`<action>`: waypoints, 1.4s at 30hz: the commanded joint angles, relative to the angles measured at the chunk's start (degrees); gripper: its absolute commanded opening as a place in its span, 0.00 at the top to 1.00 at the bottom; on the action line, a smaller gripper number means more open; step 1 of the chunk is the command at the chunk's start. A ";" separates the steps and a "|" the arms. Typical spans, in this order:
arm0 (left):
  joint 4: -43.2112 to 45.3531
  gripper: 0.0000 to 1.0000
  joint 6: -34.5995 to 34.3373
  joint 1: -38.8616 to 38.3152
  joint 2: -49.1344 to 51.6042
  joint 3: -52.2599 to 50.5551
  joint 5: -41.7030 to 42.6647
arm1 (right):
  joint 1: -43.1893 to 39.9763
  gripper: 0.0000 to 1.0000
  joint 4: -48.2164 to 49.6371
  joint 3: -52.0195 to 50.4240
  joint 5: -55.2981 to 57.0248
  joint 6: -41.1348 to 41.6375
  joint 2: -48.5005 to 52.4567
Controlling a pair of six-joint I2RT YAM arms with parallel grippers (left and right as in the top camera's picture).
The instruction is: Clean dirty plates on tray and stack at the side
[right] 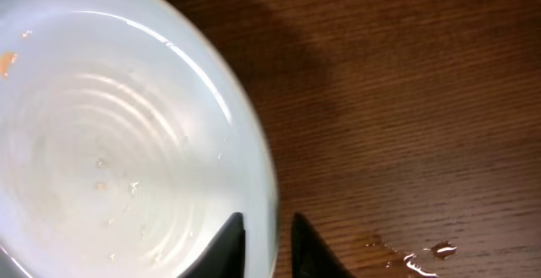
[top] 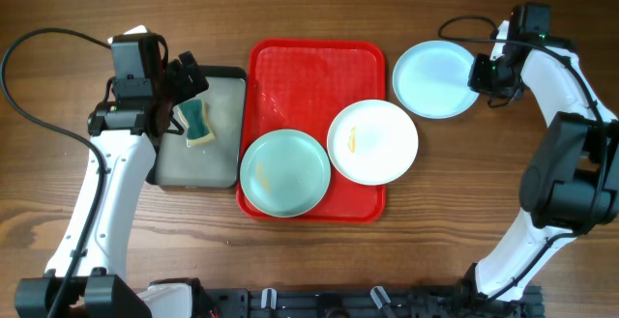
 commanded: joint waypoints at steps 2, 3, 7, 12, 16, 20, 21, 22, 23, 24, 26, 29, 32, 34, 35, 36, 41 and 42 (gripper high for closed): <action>0.13 0.00 -0.52 0.26 -0.09 0.09 0.04 | 1.31 0.57 -5.70 4.63 -2.27 -1.22 -0.94; 0.15 0.00 -0.55 0.26 -0.09 0.09 0.04 | 1.92 0.55 -8.68 6.88 -4.00 -1.38 -1.75; 0.13 0.00 -0.52 0.26 -0.09 0.09 0.07 | 6.25 0.49 -21.81 12.17 -13.33 -0.70 -4.72; 0.13 0.00 -0.55 0.26 -0.09 0.09 0.07 | 12.90 0.48 -28.94 5.66 -6.62 3.17 -4.72; 0.13 0.00 -0.52 0.26 -0.09 0.09 0.04 | 15.30 0.54 -26.80 -0.96 -6.01 6.38 -4.72; 0.15 0.00 -0.55 0.26 -0.09 0.09 0.04 | 18.75 0.60 -23.50 -6.05 -5.38 8.07 -4.72; 0.13 0.00 -0.55 0.26 -0.09 0.09 0.04 | 19.32 0.64 -22.45 -6.86 -4.13 8.57 -4.72; 0.13 0.00 -0.52 0.26 -0.09 0.09 0.07 | 19.61 0.69 -22.01 -7.26 -3.74 9.25 -4.72; 0.13 0.00 -0.52 0.26 -0.09 0.09 0.07 | 19.63 0.91 -21.16 -7.21 -3.58 9.33 -4.72; 0.13 0.00 -0.52 0.26 -0.09 0.09 0.04 | 19.56 0.96 -20.81 -6.38 -3.61 9.35 -4.74; 0.13 0.00 -0.55 0.26 -0.09 0.09 0.07 | 19.58 0.96 -20.85 -2.56 -3.76 9.40 -4.74; 0.15 0.00 -0.52 0.26 -0.09 0.09 0.04 | 19.58 0.96 -18.56 5.40 -5.75 11.43 -4.74; 0.13 0.00 -0.52 0.26 -0.09 0.09 0.07 | 20.26 0.96 -9.46 5.05 -8.68 14.05 -4.61; 0.15 0.00 -0.52 0.26 -0.09 0.09 0.07 | 22.05 0.96 -5.03 3.63 -8.63 14.01 -4.33; 0.15 0.00 -0.55 0.26 -0.09 0.09 0.04 | 23.23 0.96 -3.17 3.21 -8.44 13.94 -3.89; 0.13 0.00 -0.55 0.26 -0.09 0.09 0.04 | 24.15 0.96 -1.73 2.93 -7.72 14.01 -3.32; 0.15 0.00 -0.52 0.26 -0.09 0.09 0.04 | 28.87 0.96 4.33 2.91 -5.42 13.90 0.04; 0.15 0.00 -0.55 0.26 -0.09 0.09 0.07 | 29.42 0.96 4.85 2.91 -3.67 13.92 0.26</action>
